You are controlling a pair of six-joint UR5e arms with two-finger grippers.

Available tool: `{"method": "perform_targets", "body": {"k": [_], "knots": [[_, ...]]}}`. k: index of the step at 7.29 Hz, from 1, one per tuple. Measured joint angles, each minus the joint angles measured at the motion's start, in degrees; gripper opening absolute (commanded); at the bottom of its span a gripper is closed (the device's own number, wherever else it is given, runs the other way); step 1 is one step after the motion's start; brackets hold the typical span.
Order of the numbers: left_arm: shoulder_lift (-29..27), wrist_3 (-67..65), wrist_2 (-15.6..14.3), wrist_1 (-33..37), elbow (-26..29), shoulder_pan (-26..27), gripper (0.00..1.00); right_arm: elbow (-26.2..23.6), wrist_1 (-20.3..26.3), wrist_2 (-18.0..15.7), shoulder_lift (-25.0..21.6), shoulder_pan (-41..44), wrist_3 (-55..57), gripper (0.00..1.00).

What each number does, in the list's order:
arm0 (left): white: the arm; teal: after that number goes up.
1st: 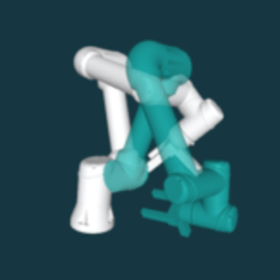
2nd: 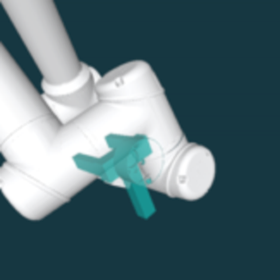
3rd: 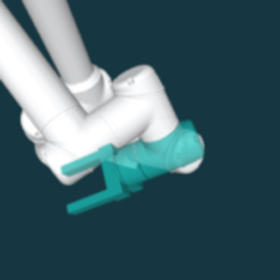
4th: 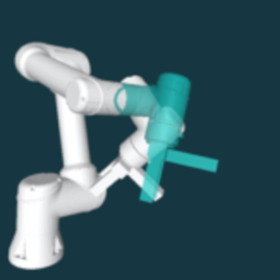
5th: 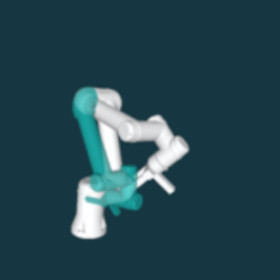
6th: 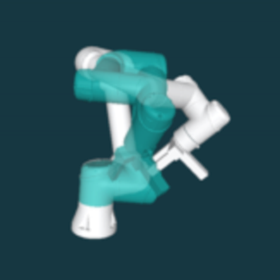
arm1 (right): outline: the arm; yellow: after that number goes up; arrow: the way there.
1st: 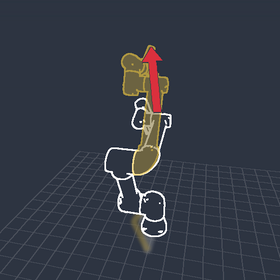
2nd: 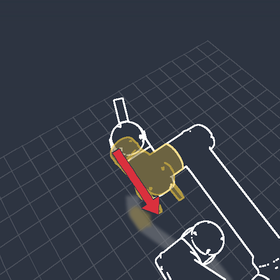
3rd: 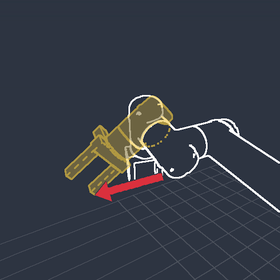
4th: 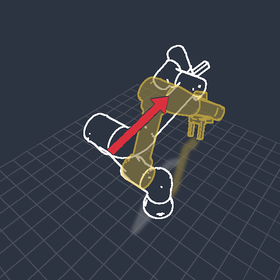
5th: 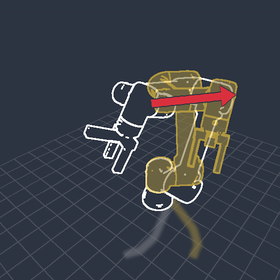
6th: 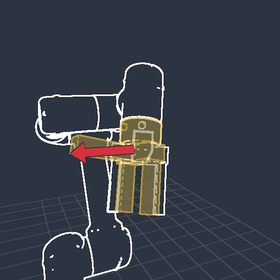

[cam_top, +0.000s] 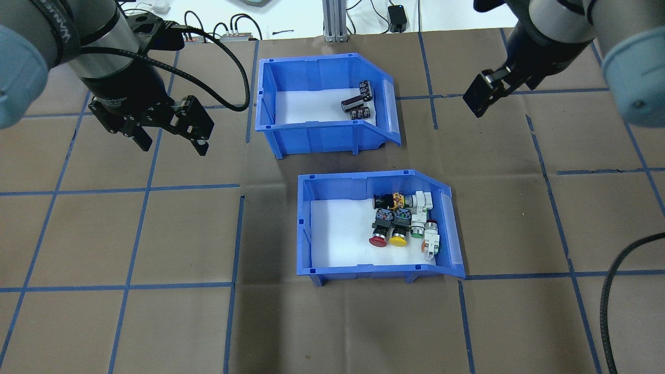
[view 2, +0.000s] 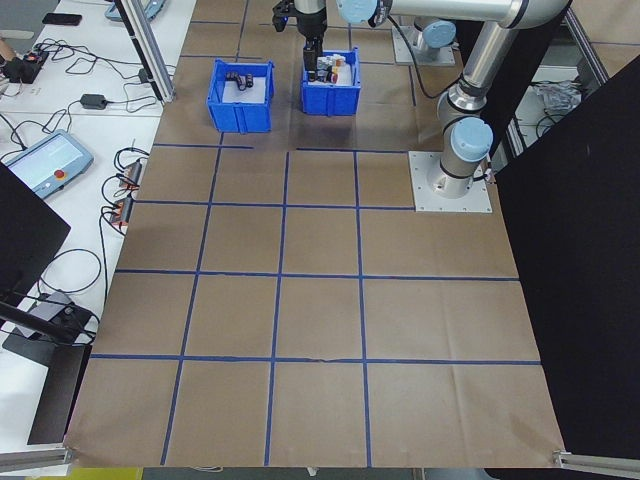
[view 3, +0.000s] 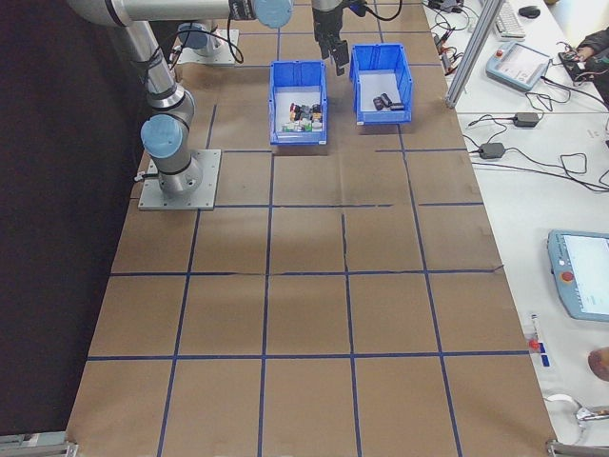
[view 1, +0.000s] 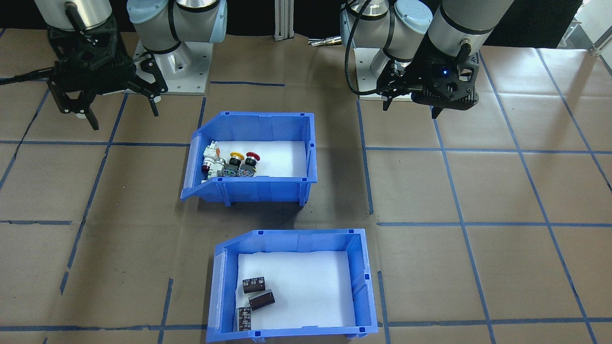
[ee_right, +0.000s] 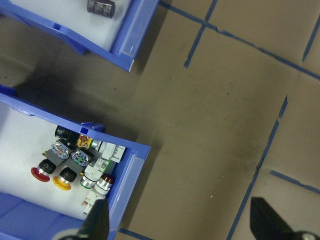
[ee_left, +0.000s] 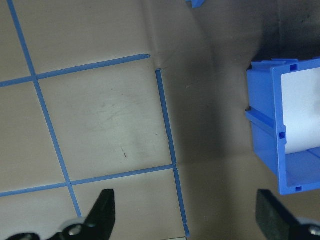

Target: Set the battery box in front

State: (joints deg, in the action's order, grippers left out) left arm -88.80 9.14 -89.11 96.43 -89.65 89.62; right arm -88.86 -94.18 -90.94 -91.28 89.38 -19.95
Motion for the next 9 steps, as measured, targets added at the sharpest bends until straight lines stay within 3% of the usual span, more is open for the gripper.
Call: {"method": "perform_targets", "body": {"k": [2,3,9], "knots": [[0.0,-0.4,-0.1,-1.3,-0.1,-0.1,1.00,6.4,9.6,0.2,5.5,-0.4,12.8,1.00],[0.0,-0.7,-0.1,-1.4,-0.2,-0.1,1.00,6.9,11.0,0.2,6.8,-0.4,15.7,1.00],[0.0,-0.9,-0.3,-1.4,-0.3,-0.1,1.00,4.5,8.3,0.1,7.4,-0.5,22.1,1.00]]}}
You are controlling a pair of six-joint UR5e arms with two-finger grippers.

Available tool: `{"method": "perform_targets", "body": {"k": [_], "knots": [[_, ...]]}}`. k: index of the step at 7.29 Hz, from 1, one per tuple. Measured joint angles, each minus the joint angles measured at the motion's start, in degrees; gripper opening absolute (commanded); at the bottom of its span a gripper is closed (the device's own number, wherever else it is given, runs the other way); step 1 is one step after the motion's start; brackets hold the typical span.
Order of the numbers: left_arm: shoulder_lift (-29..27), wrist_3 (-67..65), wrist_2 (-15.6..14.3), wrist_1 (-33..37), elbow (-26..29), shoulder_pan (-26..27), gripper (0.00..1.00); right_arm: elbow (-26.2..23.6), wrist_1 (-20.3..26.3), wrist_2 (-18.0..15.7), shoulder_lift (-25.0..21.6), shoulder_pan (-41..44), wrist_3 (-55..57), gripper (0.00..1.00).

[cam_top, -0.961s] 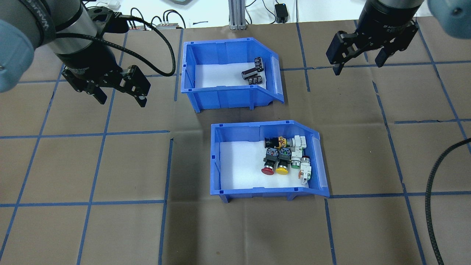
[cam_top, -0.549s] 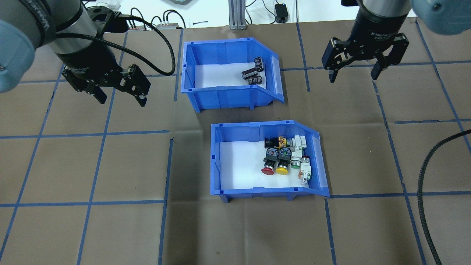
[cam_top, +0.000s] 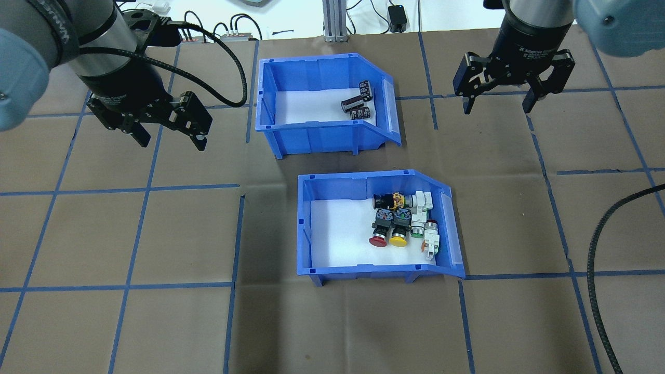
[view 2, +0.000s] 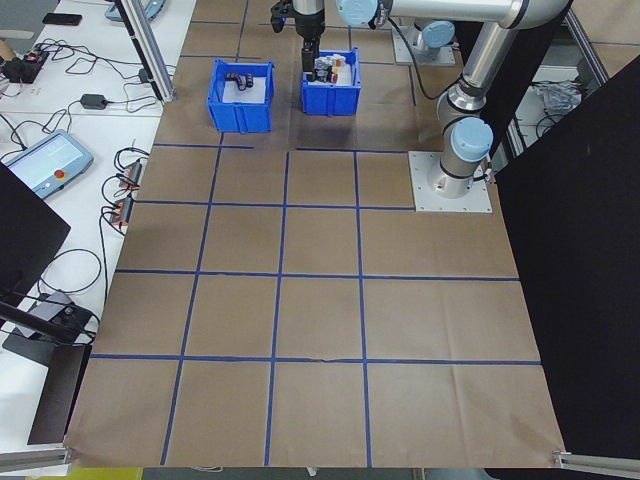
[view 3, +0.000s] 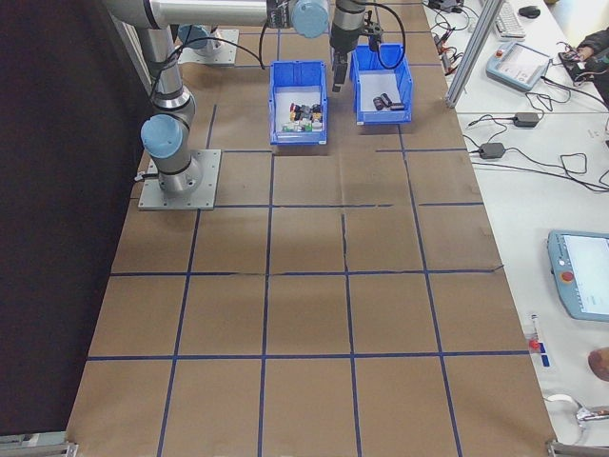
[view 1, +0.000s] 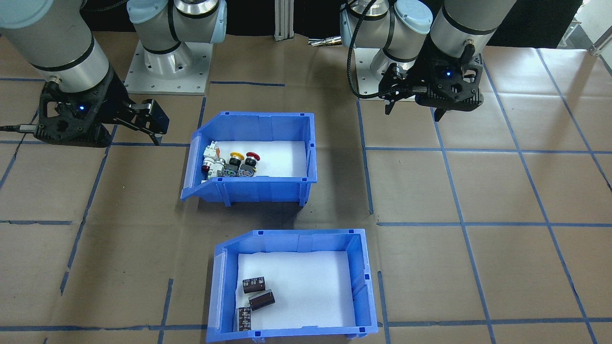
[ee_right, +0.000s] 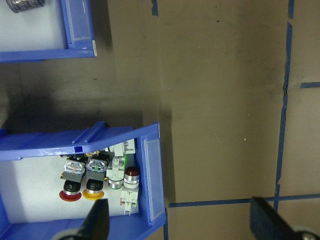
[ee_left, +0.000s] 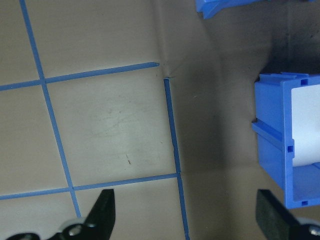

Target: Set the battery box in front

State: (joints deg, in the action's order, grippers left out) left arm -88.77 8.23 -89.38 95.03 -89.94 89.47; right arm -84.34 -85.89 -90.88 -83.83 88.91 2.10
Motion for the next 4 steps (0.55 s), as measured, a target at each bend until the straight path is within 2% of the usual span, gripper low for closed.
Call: {"method": "perform_targets", "body": {"k": [4], "knots": [[0.0,0.0,0.0,0.0,0.0,0.0,1.00,0.0,0.1,-0.1,-0.1,0.0,0.5,1.00]]}}
